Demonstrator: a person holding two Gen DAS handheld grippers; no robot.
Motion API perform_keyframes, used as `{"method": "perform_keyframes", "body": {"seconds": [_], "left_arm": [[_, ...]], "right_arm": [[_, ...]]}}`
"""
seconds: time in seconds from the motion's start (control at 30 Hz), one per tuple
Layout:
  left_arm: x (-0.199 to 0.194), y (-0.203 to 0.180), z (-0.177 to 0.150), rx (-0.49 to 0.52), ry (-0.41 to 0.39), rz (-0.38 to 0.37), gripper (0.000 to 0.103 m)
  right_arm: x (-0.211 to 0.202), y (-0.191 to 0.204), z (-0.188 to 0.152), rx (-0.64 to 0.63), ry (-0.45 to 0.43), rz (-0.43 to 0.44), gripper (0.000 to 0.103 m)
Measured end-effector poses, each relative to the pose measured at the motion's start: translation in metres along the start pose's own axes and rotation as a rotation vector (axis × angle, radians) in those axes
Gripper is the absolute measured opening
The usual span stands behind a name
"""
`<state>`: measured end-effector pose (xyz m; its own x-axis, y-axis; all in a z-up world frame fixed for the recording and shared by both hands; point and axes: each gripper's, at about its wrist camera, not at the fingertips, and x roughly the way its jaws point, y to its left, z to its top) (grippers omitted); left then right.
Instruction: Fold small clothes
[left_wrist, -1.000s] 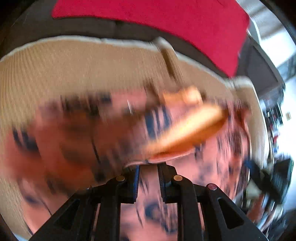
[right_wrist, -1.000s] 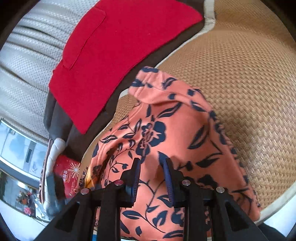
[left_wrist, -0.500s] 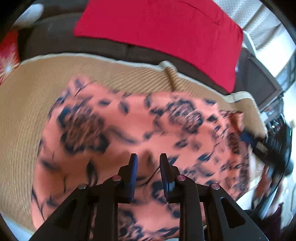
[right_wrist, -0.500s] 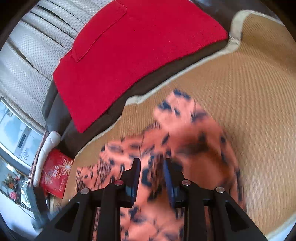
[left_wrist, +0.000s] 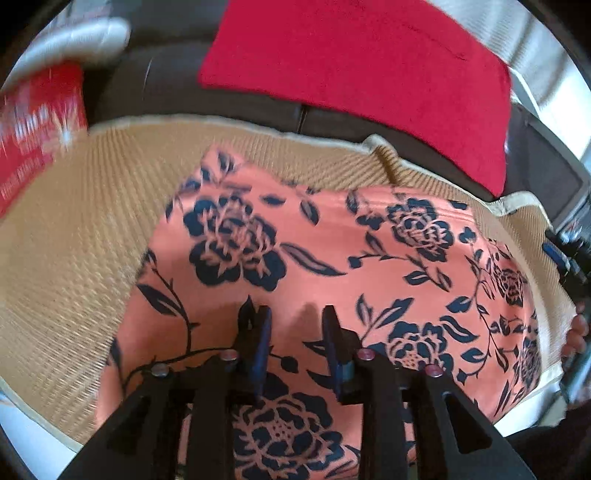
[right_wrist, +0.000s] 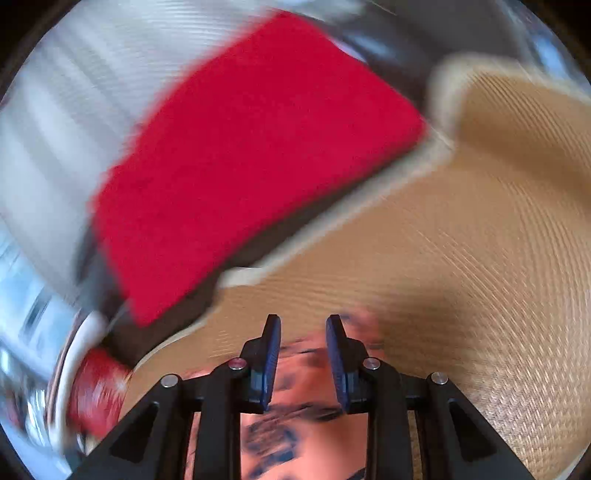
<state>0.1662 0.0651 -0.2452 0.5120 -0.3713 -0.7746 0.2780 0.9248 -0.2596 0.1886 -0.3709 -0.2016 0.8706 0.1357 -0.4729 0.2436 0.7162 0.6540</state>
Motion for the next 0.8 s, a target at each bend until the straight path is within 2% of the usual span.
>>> {"method": "perform_keyframes", "body": {"seconds": [0.03,0.07,0.1,0.17,0.23,0.33,0.4,0.47,0.53,0.57,0.63,0.67,0.73,0.8], "left_arm": [[-0.006,-0.003,-0.002,0.003,-0.017,-0.008,0.044],[-0.012,-0.004,-0.006,-0.003,-0.035,-0.028,0.048],[-0.016,-0.006,-0.01,-0.007,-0.046,-0.044,0.054],[-0.015,-0.012,-0.016,-0.001,-0.035,-0.03,0.062],[-0.003,-0.017,-0.02,0.008,-0.001,0.009,0.063],[0.017,-0.013,-0.023,0.016,0.06,0.037,0.062],[0.02,-0.015,-0.024,0.034,0.056,0.045,0.063],[0.025,-0.021,-0.026,0.067,0.058,0.052,0.068],[0.033,-0.031,-0.03,0.106,0.076,0.045,0.085],[0.038,-0.037,-0.033,0.135,0.087,0.055,0.088],[0.042,-0.048,-0.038,0.187,0.086,0.106,0.091],[0.043,-0.052,-0.04,0.201,0.074,0.132,0.092],[0.044,-0.052,-0.041,0.174,0.073,0.137,0.092],[0.041,-0.047,-0.036,0.121,0.087,0.106,0.092]], "right_arm": [[0.003,0.01,-0.008,-0.018,0.049,0.037,0.029],[0.01,0.014,-0.015,-0.011,0.111,0.053,0.029],[0.023,0.017,-0.026,0.009,0.202,0.059,0.029],[0.048,0.021,-0.049,0.014,0.359,0.014,0.029],[0.063,0.021,-0.062,-0.031,0.424,-0.05,0.028],[0.059,0.022,-0.055,-0.046,0.407,-0.035,0.028],[0.033,0.016,-0.052,-0.002,0.331,0.019,0.03],[0.012,0.01,-0.053,0.021,0.286,0.042,0.03],[0.005,0.003,-0.062,0.059,0.303,0.071,0.03],[0.01,-0.002,-0.068,0.075,0.337,0.057,0.034],[0.019,-0.005,-0.079,0.083,0.412,-0.005,0.038],[0.023,-0.006,-0.082,0.083,0.418,-0.005,0.038],[0.02,0.005,-0.078,0.059,0.4,-0.008,0.039],[0.013,0.018,-0.078,0.041,0.348,0.024,0.039]]}}
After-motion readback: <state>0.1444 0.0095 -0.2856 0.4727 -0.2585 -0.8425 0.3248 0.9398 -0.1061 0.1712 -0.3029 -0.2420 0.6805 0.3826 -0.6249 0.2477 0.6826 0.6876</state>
